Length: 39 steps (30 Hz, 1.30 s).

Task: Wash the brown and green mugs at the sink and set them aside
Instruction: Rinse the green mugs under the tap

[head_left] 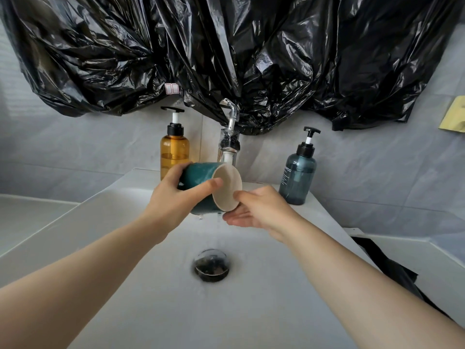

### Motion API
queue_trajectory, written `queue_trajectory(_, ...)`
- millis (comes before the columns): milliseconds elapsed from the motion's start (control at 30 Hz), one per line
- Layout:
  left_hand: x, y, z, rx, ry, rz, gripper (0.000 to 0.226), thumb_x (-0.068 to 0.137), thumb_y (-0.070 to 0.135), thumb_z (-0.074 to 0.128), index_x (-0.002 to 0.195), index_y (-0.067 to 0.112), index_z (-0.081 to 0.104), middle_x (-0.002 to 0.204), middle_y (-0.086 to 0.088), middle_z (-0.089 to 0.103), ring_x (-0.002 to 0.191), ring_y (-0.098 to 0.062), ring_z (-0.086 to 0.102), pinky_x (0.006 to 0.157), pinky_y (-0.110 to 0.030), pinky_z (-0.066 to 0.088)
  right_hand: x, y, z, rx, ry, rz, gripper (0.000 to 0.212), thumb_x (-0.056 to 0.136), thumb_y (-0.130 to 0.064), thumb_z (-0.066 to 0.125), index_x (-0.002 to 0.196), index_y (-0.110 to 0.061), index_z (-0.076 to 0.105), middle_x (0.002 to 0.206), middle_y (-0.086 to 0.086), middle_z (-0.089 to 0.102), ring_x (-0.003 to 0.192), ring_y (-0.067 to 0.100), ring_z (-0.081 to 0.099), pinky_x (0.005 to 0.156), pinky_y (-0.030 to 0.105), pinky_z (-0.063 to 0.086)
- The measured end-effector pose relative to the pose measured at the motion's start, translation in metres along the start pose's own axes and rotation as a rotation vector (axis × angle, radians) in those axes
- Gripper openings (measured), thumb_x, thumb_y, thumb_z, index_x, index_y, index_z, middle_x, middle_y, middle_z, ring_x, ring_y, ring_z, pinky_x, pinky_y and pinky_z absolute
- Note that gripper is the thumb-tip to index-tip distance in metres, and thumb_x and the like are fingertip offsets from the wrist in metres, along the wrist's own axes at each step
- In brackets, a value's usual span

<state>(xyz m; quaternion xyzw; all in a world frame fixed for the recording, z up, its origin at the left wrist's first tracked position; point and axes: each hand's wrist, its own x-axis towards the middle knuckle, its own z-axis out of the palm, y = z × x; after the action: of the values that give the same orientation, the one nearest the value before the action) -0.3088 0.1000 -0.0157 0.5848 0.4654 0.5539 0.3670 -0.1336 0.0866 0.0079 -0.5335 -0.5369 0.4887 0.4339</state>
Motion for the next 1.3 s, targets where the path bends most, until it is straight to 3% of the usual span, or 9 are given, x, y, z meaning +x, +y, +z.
queue_trajectory(133,-0.002,0.002,0.000,-0.103,0.013,-0.080,0.105,0.033,0.055,0.082,0.127,0.026,0.043,0.115,-0.001,0.059,0.097,-0.022,0.068,0.080,-0.042,0.061,0.001,0.002,0.007,0.032,-0.020,0.027,0.025,0.093,-0.009,0.055,0.098,0.013,0.065,0.073,0.019,0.068,0.057,0.023,0.069,0.051,0.023,0.055)
queue_trajectory(233,0.000,0.004,-0.001,-0.077,0.068,-0.087,0.103,0.032,0.058,0.080,0.123,0.024,0.044,0.110,0.000,0.059,0.098,-0.024,0.068,0.084,-0.045,0.060,0.004,0.003,0.000,-0.412,0.123,-0.123,0.022,0.087,-0.022,0.058,0.075,-0.007,0.068,0.062,0.006,0.070,0.054,0.019,0.064,0.053,0.028,0.055)
queue_trajectory(300,0.000,0.005,-0.001,-0.067,0.058,-0.080,0.098,0.034,0.063,0.079,0.120,0.026,0.050,0.112,-0.001,0.061,0.098,-0.023,0.068,0.083,-0.044,0.060,0.005,0.003,-0.005,-0.554,0.205,-0.233,0.020,0.083,-0.032,0.063,0.082,-0.012,0.066,0.072,0.006,0.071,0.057,0.019,0.064,0.058,0.033,0.056)
queue_trajectory(500,-0.002,0.004,0.000,-0.050,-0.018,-0.087,0.104,0.035,0.066,0.082,0.128,0.031,0.050,0.118,0.003,0.061,0.102,-0.020,0.069,0.084,-0.040,0.060,0.013,0.007,-0.006,-0.363,0.134,-0.216,0.027,0.092,-0.011,0.053,0.096,0.012,0.065,0.064,0.011,0.062,0.050,0.015,0.059,0.056,0.028,0.056)
queue_trajectory(700,-0.006,0.005,0.005,-0.054,-0.018,-0.062,0.078,0.061,0.046,0.087,0.126,0.036,0.045,0.116,0.002,0.058,0.099,-0.022,0.068,0.078,-0.038,0.062,0.010,0.009,0.005,0.042,0.015,-0.021,0.028,0.094,-0.015,0.053,0.106,0.008,0.065,0.086,0.020,0.067,0.044,0.007,0.052,0.045,0.016,0.044)
queue_trajectory(800,-0.006,0.007,0.004,-0.057,0.017,-0.097,0.060,0.071,0.043,0.083,0.122,0.032,0.052,0.113,0.001,0.060,0.095,-0.022,0.070,0.075,-0.040,0.062,0.008,0.008,0.004,-0.127,-0.023,-0.055,0.027,0.096,-0.021,0.051,0.106,-0.001,0.066,0.093,0.020,0.072,0.052,0.012,0.057,0.046,0.017,0.043)
queue_trajectory(1033,-0.005,0.016,0.000,-0.229,0.022,-0.335,0.069,0.070,0.057,0.077,0.123,0.021,0.051,0.108,-0.009,0.067,0.090,-0.027,0.072,0.074,-0.048,0.062,0.006,0.004,-0.005,-0.256,-0.146,-0.246,0.042,0.097,-0.035,0.055,0.137,-0.027,0.048,0.099,0.000,0.074,0.094,0.012,0.070,0.088,0.032,0.052)
queue_trajectory(1133,-0.007,0.015,-0.004,-0.174,-0.050,-0.380,0.089,0.057,0.069,0.074,0.127,0.020,0.049,0.111,-0.012,0.068,0.089,-0.030,0.074,0.075,-0.048,0.062,0.003,0.004,-0.002,-0.268,-0.235,-0.264,0.030,0.097,-0.027,0.056,0.127,-0.020,0.056,0.101,0.005,0.075,0.100,0.015,0.070,0.092,0.032,0.052)
queue_trajectory(1300,-0.008,0.014,0.003,-0.213,-0.161,-0.414,0.052,0.090,0.051,0.061,0.130,0.019,0.052,0.114,-0.015,0.064,0.077,-0.029,0.075,0.068,-0.037,0.063,0.001,-0.001,-0.008,-0.064,-0.205,-0.194,0.026,0.100,-0.014,0.042,0.085,-0.003,0.060,0.065,0.009,0.063,0.066,0.020,0.063,0.066,0.028,0.054)
